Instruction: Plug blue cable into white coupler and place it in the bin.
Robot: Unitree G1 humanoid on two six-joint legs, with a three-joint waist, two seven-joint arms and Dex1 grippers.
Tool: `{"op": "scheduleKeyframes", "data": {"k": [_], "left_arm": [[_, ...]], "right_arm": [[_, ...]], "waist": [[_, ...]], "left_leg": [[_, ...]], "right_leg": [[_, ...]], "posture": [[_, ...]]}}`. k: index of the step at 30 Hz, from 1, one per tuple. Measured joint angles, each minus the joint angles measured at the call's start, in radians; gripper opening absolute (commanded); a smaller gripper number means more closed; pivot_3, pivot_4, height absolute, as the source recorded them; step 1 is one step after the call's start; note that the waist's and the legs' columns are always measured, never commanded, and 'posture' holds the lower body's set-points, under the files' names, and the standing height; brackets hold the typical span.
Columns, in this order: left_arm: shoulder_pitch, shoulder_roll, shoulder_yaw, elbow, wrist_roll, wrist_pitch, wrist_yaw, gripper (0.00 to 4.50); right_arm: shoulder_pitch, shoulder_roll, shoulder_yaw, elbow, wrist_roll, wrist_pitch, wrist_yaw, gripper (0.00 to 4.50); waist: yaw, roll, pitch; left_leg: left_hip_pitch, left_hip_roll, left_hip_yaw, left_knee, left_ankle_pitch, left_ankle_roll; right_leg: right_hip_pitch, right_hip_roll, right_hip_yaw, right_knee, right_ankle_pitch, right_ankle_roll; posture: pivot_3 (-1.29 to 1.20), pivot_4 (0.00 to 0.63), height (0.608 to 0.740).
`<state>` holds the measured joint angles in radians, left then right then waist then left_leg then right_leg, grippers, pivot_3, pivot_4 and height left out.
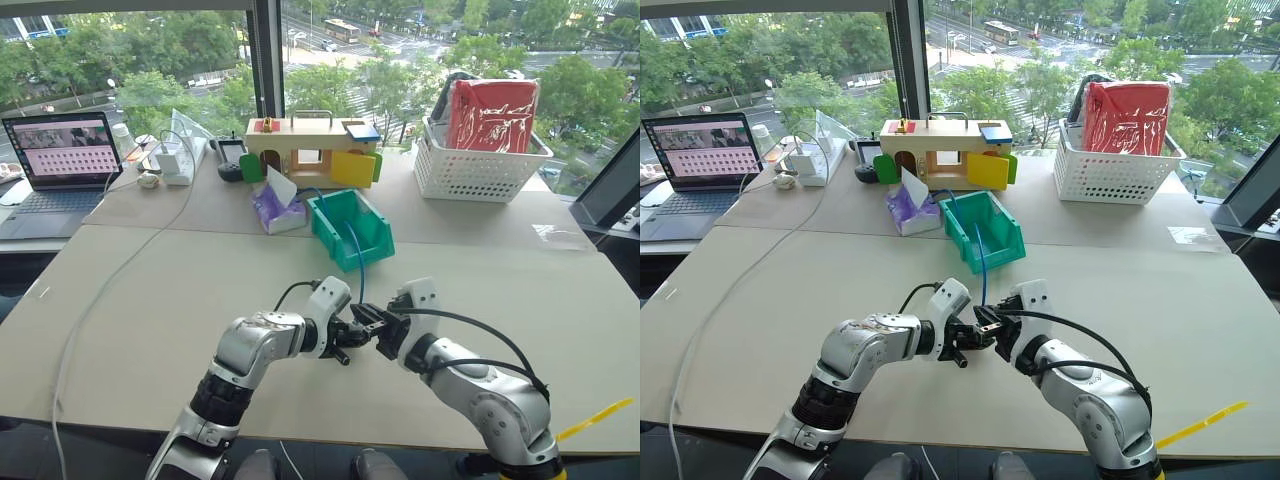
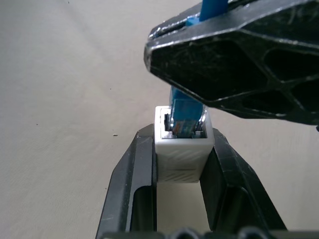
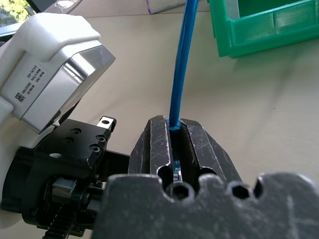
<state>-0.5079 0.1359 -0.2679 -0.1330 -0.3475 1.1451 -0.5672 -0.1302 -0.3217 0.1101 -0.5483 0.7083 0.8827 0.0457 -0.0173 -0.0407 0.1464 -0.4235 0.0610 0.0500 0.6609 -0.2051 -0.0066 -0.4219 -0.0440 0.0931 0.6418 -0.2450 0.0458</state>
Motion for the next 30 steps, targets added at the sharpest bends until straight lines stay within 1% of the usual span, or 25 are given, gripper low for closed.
{"op": "scheduleKeyframes", "data": {"k": [10,14,16,17,18,19,20,21,23,24,25,26,27,28,30], "left_arm": [[0.033,-0.007,-0.005,-0.025,-0.021,0.02,0.027,0.67],[0.04,-0.001,-0.008,-0.03,-0.03,0.02,0.03,0.67],[0.052,0.024,-0.009,-0.047,-0.041,0.016,0.019,1.71],[0.055,0.031,-0.007,-0.055,-0.051,0.016,0.009,1.94],[0.056,0.042,-0.004,-0.069,-0.063,0.016,-0.001,2.4],[0.056,0.056,0.002,-0.075,-0.074,0.016,-0.011,2.71],[0.056,0.066,0.008,-0.076,-0.082,0.016,-0.017,3.18],[0.056,0.079,0.01,-0.076,-0.088,0.015,-0.025,3.46],[0.06,0.117,0.009,-0.092,-0.108,0.006,-0.067,4.21],[0.088,0.193,-0.005,-0.12,-0.129,-0.052,-0.158,4.46],[0.116,0.266,-0.014,-0.135,-0.139,-0.094,-0.229,4.46],[0.152,0.352,-0.014,-0.139,-0.143,-0.174,-0.323,4.46],[0.178,0.405,-0.008,-0.141,-0.144,-0.228,-0.38,4.46],[0.213,0.441,0.015,-0.133,-0.146,-0.282,-0.423,4.46],[0.281,0.493,0.055,-0.111,-0.147,-0.393,-0.49,4.46]], "right_arm": [[0.009,-0.024,-0.009,-0.016,0.011,0.058,0.025,0.0],[0.017,-0.017,-0.022,-0.012,0.013,0.058,0.042,0.0],[0.026,-0.002,-0.041,-0.004,0.028,0.061,0.05,0.0],[0.035,-0.002,-0.046,0.001,0.036,0.072,0.055,0.0],[0.037,0.002,-0.059,0.0,0.043,0.073,0.059,0.0],[0.037,0.01,-0.076,0.001,0.046,0.073,0.059,0.0],[0.038,0.018,-0.096,0.004,0.05,0.073,0.057,0.0],[0.038,0.019,-0.114,0.007,0.052,0.073,0.054,0.0],[0.032,0.021,-0.152,0.008,0.067,0.078,0.044,0.0],[0.01,0.027,-0.191,0.01,0.09,0.082,0.028,0.0],[-0.009,0.032,-0.233,0.006,0.104,0.079,0.015,0.0],[-0.035,0.032,-0.296,0.004,0.123,0.073,-0.005,0.0],[-0.061,0.033,-0.329,0.007,0.132,0.07,-0.017,0.0],[-0.098,0.032,-0.351,0.009,0.139,0.067,-0.026,0.0],[-0.202,0.031,-0.349,0.044,0.138,0.063,-0.021,0.0]], "waist": [[0.003,-0.003,-0.014],[0.003,-0.003,-0.017],[0.001,-0.003,-0.017],[0.001,-0.003,-0.017],[0.001,-0.003,-0.017],[0.0,-0.003,-0.017],[0.0,-0.003,-0.017],[0.0,-0.002,-0.017],[0.0,-0.002,-0.016],[-0.007,-0.001,-0.014],[-0.017,0.001,-0.013],[-0.025,0.002,-0.012],[-0.026,0.002,-0.012],[-0.029,0.004,-0.01],[-0.036,0.007,-0.008]], "left_leg": [[0.001,0.0,0.0,0.0,0.0,0.0],[0.001,0.0,0.0,0.0,0.0,0.0],[0.001,0.0,0.0,0.0,0.0,0.0],[0.0,0.001,0.0,0.0,0.0,0.0],[0.0,0.001,0.0,0.0,0.0,0.0],[0.001,0.001,0.0,0.0,0.0,0.0],[0.001,0.001,0.0,0.0,0.0,0.0],[0.0,0.001,0.0,0.0,0.0,0.0],[-0.001,0.0,0.0,0.0,0.0,0.0],[0.0,0.001,0.001,0.0,0.0,0.0],[-0.001,0.002,0.002,-0.001,0.0,0.0],[0.0,0.002,0.001,-0.002,0.0,0.0],[0.0,0.002,0.001,-0.002,0.0,0.0],[0.001,0.003,0.002,-0.002,0.0,0.0],[0.001,0.003,0.003,-0.002,0.0,0.0]], "right_leg": [[0.001,0.0,0.0,-0.001,-0.001,0.0],[0.001,0.0,0.0,-0.001,-0.001,0.0],[0.0,0.0,0.0,0.0,-0.001,-0.001],[0.0,0.0,0.0,0.0,-0.001,-0.001],[0.0,0.0,-0.001,0.0,-0.001,-0.001],[0.0,0.0,0.0,0.0,-0.001,-0.001],[0.0,0.0,-0.001,0.0,-0.001,-0.001],[0.0,0.0,0.0,0.0,-0.001,-0.001],[-0.001,0.0,0.0,0.0,-0.001,-0.001],[-0.002,0.0,0.001,0.001,-0.001,-0.002],[-0.003,0.001,0.002,0.001,-0.001,-0.002],[-0.003,0.001,0.001,0.001,-0.001,-0.004],[-0.003,0.001,0.0,0.002,-0.002,-0.005],[-0.003,0.001,0.001,0.002,-0.002,-0.006],[-0.004,0.002,0.001,0.002,-0.002,-0.005]], "posture": [[0.0,0.15,0.716],[0.0,0.15,0.716],[0.0,0.15,0.716],[0.0,0.15,0.716],[0.0,0.15,0.716],[0.0,0.15,0.716],[0.0,0.15,0.716],[0.0,0.15,0.716],[0.0,0.15,0.716],[0.0,0.15,0.716],[0.0,0.15,0.716],[0.0,0.15,0.716],[0.0,0.15,0.716],[0.0,0.15,0.716],[0.0,0.15,0.716]]}}
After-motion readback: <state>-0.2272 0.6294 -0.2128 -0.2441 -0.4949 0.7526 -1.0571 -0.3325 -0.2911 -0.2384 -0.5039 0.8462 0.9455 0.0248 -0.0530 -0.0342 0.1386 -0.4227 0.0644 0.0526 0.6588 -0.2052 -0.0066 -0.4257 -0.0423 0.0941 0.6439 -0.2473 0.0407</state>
